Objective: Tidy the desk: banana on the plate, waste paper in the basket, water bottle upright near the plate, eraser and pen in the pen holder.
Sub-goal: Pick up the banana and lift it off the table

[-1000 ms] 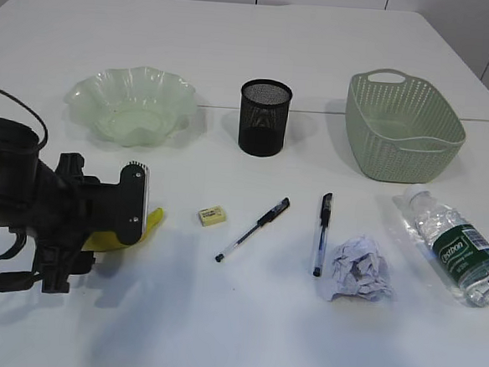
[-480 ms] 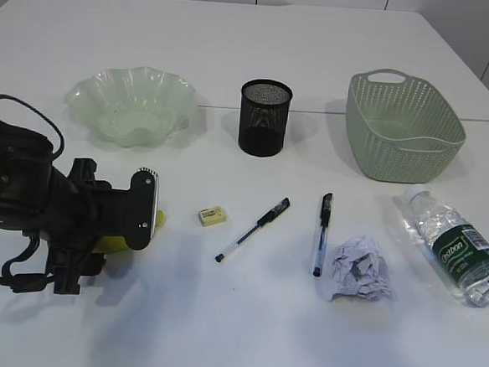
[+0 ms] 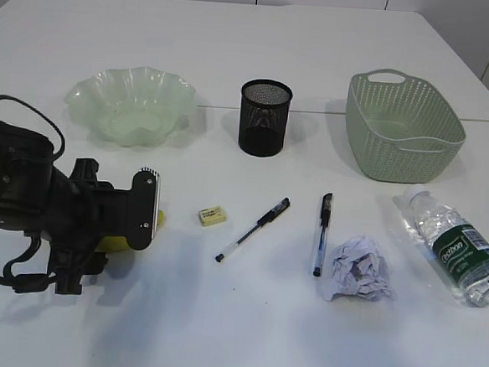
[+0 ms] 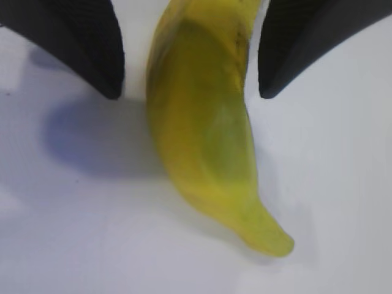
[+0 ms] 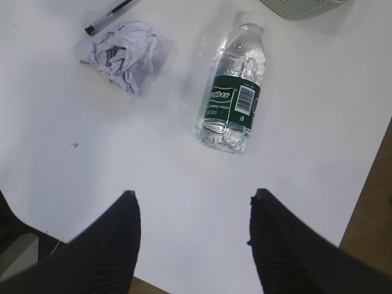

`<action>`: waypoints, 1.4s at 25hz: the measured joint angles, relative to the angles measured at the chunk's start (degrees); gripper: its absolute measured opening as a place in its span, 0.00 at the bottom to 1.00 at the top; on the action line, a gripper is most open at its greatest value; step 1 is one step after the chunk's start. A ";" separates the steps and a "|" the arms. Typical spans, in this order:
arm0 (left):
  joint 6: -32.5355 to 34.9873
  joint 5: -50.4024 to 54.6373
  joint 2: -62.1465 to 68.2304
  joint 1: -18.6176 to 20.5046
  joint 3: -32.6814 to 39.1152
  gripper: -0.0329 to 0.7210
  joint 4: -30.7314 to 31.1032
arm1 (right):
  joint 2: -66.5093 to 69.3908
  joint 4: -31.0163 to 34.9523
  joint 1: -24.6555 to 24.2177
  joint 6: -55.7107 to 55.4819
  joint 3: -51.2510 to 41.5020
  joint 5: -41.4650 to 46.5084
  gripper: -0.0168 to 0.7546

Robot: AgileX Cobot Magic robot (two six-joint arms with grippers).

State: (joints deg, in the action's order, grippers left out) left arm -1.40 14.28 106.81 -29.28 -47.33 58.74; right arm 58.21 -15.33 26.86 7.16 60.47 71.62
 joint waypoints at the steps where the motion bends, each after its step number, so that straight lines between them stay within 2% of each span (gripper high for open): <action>1: 0.00 0.00 0.07 0.00 0.00 0.69 -0.13 | 0.00 0.00 0.00 0.00 0.00 0.00 0.58; 5: 0.09 -0.05 0.37 0.00 0.00 0.53 -1.01 | 0.00 0.00 0.00 0.00 0.00 0.00 0.58; 7: 0.09 -0.05 0.37 0.00 0.00 0.49 -1.13 | 0.00 0.00 0.00 0.00 0.00 0.00 0.58; 21: 0.22 -0.19 0.37 0.00 0.00 0.47 -1.13 | 0.00 0.09 0.00 0.00 0.00 0.00 0.58; 35: 0.22 -0.57 0.37 0.00 -0.43 0.40 -1.13 | 0.00 0.09 0.00 0.00 0.00 0.00 0.58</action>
State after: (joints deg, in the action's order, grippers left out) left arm -1.18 13.71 107.18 -29.28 -47.76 57.61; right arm 58.21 -15.24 26.86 7.16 60.47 71.62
